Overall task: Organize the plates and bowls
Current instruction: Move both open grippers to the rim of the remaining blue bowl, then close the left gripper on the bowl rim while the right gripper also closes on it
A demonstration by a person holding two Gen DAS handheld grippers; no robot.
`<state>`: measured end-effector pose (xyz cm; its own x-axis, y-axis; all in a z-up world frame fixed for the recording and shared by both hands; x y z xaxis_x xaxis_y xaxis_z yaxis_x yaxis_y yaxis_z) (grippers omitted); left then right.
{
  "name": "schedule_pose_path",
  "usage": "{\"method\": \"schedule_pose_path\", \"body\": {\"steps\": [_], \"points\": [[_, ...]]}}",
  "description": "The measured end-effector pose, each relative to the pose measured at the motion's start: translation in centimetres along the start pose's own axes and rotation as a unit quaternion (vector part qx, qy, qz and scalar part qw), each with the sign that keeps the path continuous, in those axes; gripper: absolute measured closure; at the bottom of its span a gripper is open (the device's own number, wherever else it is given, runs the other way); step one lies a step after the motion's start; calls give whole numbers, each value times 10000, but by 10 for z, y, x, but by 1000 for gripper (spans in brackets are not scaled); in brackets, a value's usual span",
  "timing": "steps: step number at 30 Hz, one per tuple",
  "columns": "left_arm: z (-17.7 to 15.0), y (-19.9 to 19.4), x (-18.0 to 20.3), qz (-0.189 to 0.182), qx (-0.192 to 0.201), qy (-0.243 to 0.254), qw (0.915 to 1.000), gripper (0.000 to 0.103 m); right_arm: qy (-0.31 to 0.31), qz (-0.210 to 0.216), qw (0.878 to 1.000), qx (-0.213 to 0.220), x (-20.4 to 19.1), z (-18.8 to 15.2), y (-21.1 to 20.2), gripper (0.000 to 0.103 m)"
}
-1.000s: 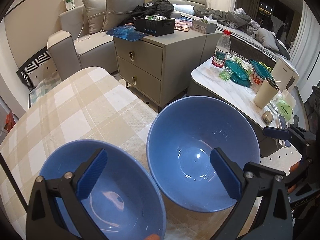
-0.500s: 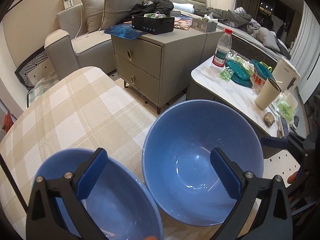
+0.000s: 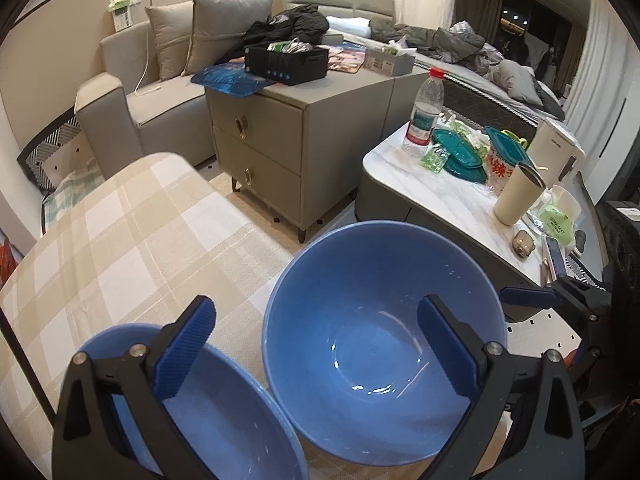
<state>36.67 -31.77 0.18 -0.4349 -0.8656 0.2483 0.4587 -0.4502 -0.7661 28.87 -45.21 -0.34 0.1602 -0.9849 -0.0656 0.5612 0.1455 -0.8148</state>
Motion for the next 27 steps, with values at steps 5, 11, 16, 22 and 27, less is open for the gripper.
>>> {"method": "schedule_pose_path", "body": {"steps": [5, 11, 16, 22, 27], "points": [[1, 2, 7, -24, -13, 141, 9999, 2, 20, 28, 10000, 17, 1, 1, 1, 1], [-2, 12, 6, -76, -185, 119, 9997, 2, -3, 57, 10000, 49, -1, 3, 2, 1], [-6, 19, 5, -109, -315, 65, 9994, 2, 20, 56, 10000, 37, 0, 4, 4, 1], [-11, 23, 7, -55, -450, 121, 9989, 3, 139, 16, 9999, 23, 5, 4, 5, 1], [-15, 24, 7, 39, -488, 192, 9986, 5, 160, -27, 9999, -2, 8, 3, 6, 1]]}}
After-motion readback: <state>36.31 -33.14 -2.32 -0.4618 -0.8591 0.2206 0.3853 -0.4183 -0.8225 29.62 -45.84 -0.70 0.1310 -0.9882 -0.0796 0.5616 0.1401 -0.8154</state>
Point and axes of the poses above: each gripper's, at about its wrist camera, not at the fingertips, and y roughly the way its jaws point, x to its right, z to its top, the point moved 5 cm from there along y, roughly the way its jaws point, and after that the axes turned 15 degrees about -y, right-handed, at the moved point
